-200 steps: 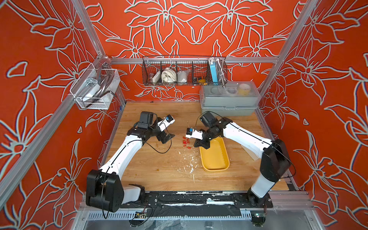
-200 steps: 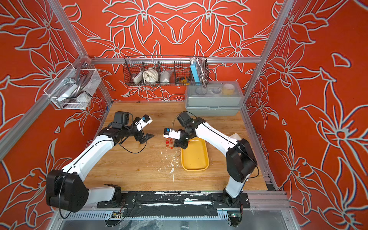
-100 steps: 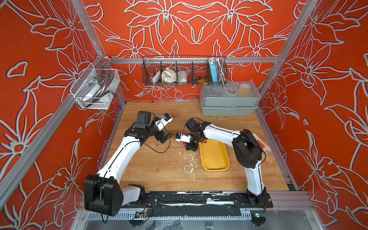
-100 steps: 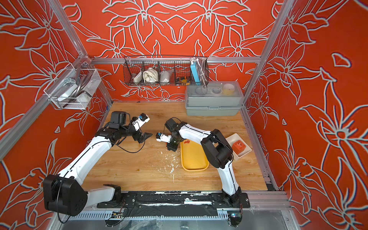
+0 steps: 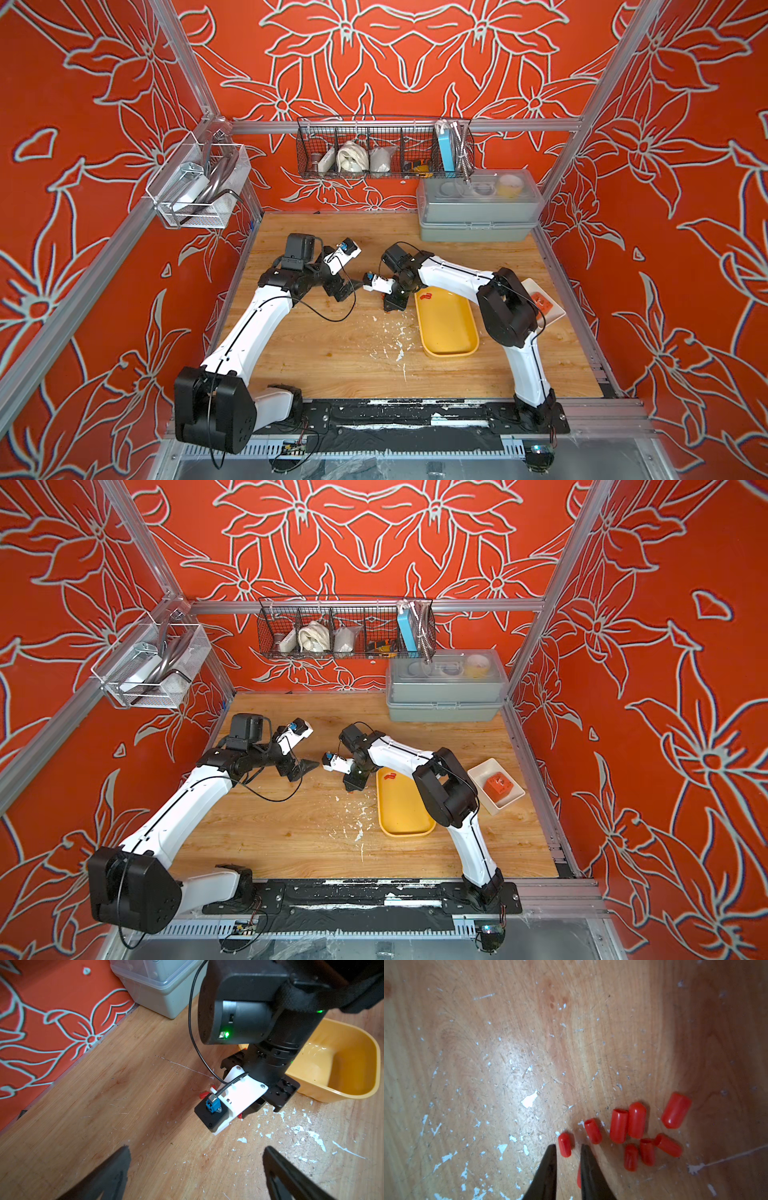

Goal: Take the screw protection sleeves out of the storage box
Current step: Place the screw protection sleeve at the center of the board, then pick up the screw protection sleeve from the storage box.

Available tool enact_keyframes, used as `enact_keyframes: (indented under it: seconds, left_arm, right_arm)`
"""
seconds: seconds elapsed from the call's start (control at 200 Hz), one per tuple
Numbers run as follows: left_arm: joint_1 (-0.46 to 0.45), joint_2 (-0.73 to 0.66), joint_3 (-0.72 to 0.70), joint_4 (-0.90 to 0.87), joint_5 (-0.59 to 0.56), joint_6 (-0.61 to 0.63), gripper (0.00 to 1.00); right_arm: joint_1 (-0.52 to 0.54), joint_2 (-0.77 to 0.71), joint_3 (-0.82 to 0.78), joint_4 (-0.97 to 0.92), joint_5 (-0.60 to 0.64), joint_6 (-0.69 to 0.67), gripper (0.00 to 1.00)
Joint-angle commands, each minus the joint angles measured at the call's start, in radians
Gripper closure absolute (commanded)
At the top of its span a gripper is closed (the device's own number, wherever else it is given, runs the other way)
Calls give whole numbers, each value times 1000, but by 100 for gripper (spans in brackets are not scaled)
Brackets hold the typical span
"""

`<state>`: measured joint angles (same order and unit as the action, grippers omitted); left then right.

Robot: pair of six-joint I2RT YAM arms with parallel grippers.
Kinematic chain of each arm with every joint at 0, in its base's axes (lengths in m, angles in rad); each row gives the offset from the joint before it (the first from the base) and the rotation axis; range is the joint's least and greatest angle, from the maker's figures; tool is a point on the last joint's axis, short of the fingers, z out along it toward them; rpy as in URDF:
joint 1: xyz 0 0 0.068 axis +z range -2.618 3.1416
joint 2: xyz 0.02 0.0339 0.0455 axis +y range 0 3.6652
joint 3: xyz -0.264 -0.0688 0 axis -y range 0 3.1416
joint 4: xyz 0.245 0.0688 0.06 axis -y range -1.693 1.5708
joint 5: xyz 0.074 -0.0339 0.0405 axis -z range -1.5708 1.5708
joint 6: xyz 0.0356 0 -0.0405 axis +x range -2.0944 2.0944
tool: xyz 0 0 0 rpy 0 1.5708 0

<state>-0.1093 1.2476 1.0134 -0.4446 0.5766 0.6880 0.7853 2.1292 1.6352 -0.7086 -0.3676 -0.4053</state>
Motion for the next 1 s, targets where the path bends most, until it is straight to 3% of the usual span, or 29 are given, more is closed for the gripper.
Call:
enact_keyframes:
  seconds: [0.0,0.31,0.47,0.585,0.766,0.996]
  left_arm:
    - [5,-28,8,-41,52,11,2]
    - [-13,-30,-29,-48,260,-39,2]
    - [-104,-11,-65,-10,288,-7,2]
    - [-174,37,-65,4,305,10,2]
    - [-268,85,-88,79,304,-24,2]
    - [-280,84,-100,101,293,-47,2]
  right_arm:
    - [-9,-67,18,-65,-18,-10,76]
    - [-103,-356,-193,-92,-62,-117,65]
    - [-190,-504,-356,-51,-18,-176,61]
    - [-217,-569,-464,13,89,-231,58]
    - [-220,-534,-549,133,178,-285,60]
    - [-219,-395,-499,198,217,-318,64]
